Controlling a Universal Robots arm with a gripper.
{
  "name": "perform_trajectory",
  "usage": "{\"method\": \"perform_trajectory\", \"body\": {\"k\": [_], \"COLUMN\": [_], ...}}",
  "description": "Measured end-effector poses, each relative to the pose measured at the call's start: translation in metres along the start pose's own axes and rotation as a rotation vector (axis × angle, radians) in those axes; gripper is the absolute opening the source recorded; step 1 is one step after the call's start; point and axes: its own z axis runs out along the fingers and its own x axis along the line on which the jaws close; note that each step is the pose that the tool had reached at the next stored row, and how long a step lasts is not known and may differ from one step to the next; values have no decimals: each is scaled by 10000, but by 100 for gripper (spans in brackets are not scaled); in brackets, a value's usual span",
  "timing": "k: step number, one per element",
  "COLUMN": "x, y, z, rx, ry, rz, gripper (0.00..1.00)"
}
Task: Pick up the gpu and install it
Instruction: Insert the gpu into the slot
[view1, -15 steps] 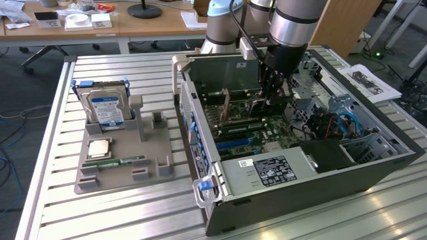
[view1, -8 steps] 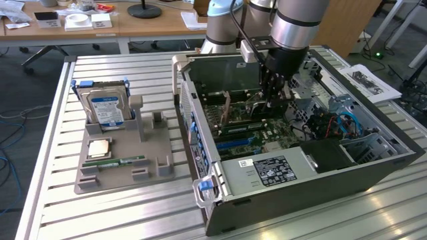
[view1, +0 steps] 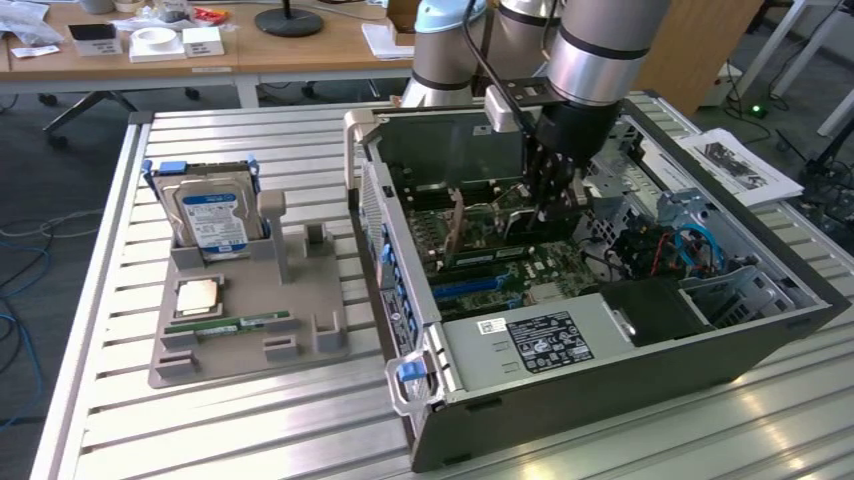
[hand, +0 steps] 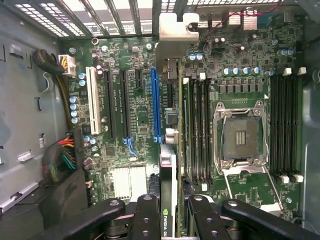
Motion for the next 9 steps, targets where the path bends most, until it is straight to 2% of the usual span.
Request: {"method": "perform_trajectory", "body": {"k": [9], "x": [7], "y": [6], "z": [82], "rx": [0], "ry": [1], "rz": [-3], "gripper": [27]}}
